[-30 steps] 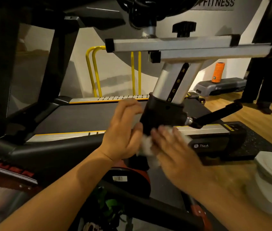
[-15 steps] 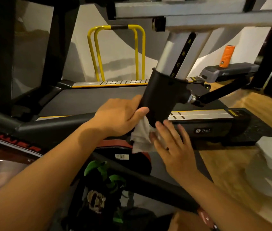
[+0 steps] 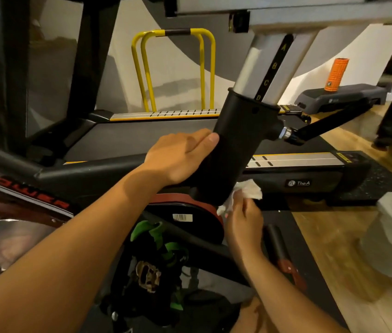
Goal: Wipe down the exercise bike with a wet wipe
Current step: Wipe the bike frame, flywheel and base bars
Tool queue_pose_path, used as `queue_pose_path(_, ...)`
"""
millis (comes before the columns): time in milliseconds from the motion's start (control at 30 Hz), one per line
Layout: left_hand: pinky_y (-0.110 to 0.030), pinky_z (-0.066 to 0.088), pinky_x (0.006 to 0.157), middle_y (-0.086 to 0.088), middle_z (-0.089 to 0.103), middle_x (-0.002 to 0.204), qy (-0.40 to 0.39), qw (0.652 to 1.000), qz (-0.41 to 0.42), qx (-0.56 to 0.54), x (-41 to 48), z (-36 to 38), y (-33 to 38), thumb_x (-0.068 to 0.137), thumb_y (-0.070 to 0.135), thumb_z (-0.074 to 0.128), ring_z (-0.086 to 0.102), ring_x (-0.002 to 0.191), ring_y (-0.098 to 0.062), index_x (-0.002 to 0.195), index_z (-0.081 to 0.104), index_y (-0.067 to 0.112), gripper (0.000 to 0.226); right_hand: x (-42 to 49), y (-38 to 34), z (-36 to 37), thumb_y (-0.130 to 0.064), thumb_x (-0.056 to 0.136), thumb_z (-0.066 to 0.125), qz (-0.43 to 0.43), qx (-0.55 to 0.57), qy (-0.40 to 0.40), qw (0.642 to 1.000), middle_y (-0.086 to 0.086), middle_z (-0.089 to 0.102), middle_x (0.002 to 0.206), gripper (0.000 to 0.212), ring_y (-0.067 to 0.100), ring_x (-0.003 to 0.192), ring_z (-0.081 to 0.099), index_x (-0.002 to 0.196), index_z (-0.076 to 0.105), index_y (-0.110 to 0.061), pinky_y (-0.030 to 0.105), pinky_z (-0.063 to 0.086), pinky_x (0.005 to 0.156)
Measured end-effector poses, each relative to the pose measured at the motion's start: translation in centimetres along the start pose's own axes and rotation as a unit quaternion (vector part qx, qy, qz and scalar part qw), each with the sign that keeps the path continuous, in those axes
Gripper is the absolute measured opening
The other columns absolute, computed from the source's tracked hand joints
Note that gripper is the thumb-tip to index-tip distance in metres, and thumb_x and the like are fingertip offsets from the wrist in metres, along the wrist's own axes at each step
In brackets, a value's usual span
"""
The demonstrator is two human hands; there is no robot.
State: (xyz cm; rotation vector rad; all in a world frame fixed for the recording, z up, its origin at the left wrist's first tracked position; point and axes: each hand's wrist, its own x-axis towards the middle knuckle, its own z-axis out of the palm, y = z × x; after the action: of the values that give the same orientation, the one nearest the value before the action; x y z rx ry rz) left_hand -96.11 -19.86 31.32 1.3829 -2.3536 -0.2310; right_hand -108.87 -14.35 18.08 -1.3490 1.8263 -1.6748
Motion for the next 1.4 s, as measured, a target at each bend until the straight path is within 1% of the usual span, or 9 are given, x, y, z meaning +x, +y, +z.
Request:
queue_pose_path(267, -0.041, 0.038, 0.104, 0.003, 0.063, 0.125, 0.036, 0.984, -0.064, -0.162, 0.2, 0.3, -0.1, 0.097, 0.067, 0.008, 0.055, 0.117, -0.018, 0.129, 0.063, 0.032, 0.072, 2.7, -2.3, -1.0, -0.016, 0.1, 0.05, -0.119, 0.089, 0.126, 0.981, -0.005, 0.064, 0.073, 0.023, -0.001, 0.072, 0.063, 0.084, 0.064, -0.008, 0.013, 0.048, 0.064)
queue_pose_path(500, -0.039, 0.046, 0.084, -0.004, 0.067, 0.095, 0.048, 0.994, -0.025, -0.093, -0.4, 0.3, -0.3, 0.102, 0.055, 0.016, 0.059, 0.093, -0.024, 0.115, 0.067, 0.025, 0.061, 4.2, -1.1, -1.5, 0.009, 0.076, 0.07, -0.269, 0.014, 0.091, 0.959, 0.019, 0.06, 0.096, 0.018, 0.008, 0.093, 0.05, 0.093, 0.069, 0.003, 0.006, 0.039, 0.086)
queue_pose_path(633, -0.04, 0.035, 0.107, -0.001, 0.062, 0.114, 0.053, 0.996, 0.042, 0.05, -1.7, 1.3, -0.1, 0.106, 0.044, 0.025, 0.053, 0.109, -0.02, 0.149, 0.036, 0.023, 0.049, 4.3, -0.9, -1.0, -0.012, 0.085, 0.061, -0.323, -0.047, 0.088, 0.941, 0.014, 0.057, 0.1, 0.017, 0.017, 0.093, 0.051, 0.096, 0.066, 0.0, 0.015, 0.041, 0.08)
queue_pose_path(733, -0.048, 0.002, 0.123, -0.006, 0.011, 0.165, 0.064, 0.978, 0.088, 0.179, -4.6, 3.5, -1.2, 0.103, 0.049, 0.025, 0.006, 0.152, -0.024, 0.158, 0.003, 0.014, 0.068, 1.0, 3.3, -0.2, -0.024, 0.086, 0.054, -0.352, -0.18, -0.053, 0.917, 0.01, 0.066, 0.091, 0.026, 0.026, 0.079, 0.062, 0.096, 0.071, -0.007, 0.028, 0.049, 0.071)
queue_pose_path(933, -0.059, 0.005, 0.12, -0.01, -0.013, 0.163, 0.018, 0.954, 0.077, 0.29, -7.8, 4.3, -2.3, 0.098, 0.053, 0.031, -0.016, 0.15, -0.035, 0.156, -0.003, 0.017, 0.076, 5.2, -4.7, -1.8, -0.011, 0.086, 0.061, -0.356, -0.065, 0.087, 0.928, 0.014, 0.069, 0.083, 0.018, 0.02, 0.074, 0.063, 0.096, 0.071, 0.0, 0.012, 0.038, 0.071)
queue_pose_path(1067, -0.062, -0.005, 0.119, -0.003, -0.038, 0.156, -0.102, 0.951, -0.003, 0.293, -10.3, 4.7, -1.2, 0.096, 0.062, 0.036, -0.038, 0.14, -0.034, 0.154, -0.015, 0.028, 0.085, 1.9, -0.9, -0.1, -0.012, 0.083, 0.065, -0.326, -0.155, -0.038, 0.932, 0.009, 0.067, 0.077, 0.014, 0.022, 0.066, 0.063, 0.096, 0.071, -0.008, 0.02, 0.043, 0.061)
queue_pose_path(1167, -0.062, -0.009, 0.118, -0.001, -0.025, 0.161, -0.181, 0.933, -0.051, 0.306, -12.8, 5.2, -0.9, 0.097, 0.064, 0.029, -0.036, 0.141, -0.033, 0.157, -0.001, 0.029, 0.076, 0.6, -0.2, 0.1, -0.008, 0.081, 0.067, -0.233, -0.153, -0.15, 0.948, 0.008, 0.069, 0.072, 0.008, 0.029, 0.064, 0.067, 0.084, 0.071, -0.015, 0.025, 0.047, 0.056)
queue_pose_path(1267, -0.058, -0.004, 0.12, 0.0, -0.017, 0.164, -0.186, 0.932, -0.071, 0.301, -13.6, 5.2, -0.6, 0.099, 0.062, 0.025, -0.024, 0.148, -0.031, 0.157, 0.0, 0.027, 0.073, 3.7, -4.7, -1.0, -0.017, 0.085, 0.068, -0.248, -0.099, -0.039, 0.963, 0.0, 0.068, 0.075, 0.007, 0.02, 0.07, 0.064, 0.091, 0.072, -0.017, 0.028, 0.048, 0.072)
queue_pose_path(1400, -0.05, 0.005, 0.123, 0.0, 0.002, 0.166, -0.167, 0.952, -0.069, 0.247, -13.8, 5.3, -1.0, 0.099, 0.061, 0.03, -0.001, 0.152, -0.026, 0.157, 0.01, 0.026, 0.071, 2.6, -4.6, -0.7, -0.014, 0.088, 0.066, -0.264, -0.128, -0.037, 0.955, -0.003, 0.064, 0.074, 0.007, 0.001, 0.066, 0.052, 0.095, 0.069, -0.012, 0.001, 0.031, 0.08)
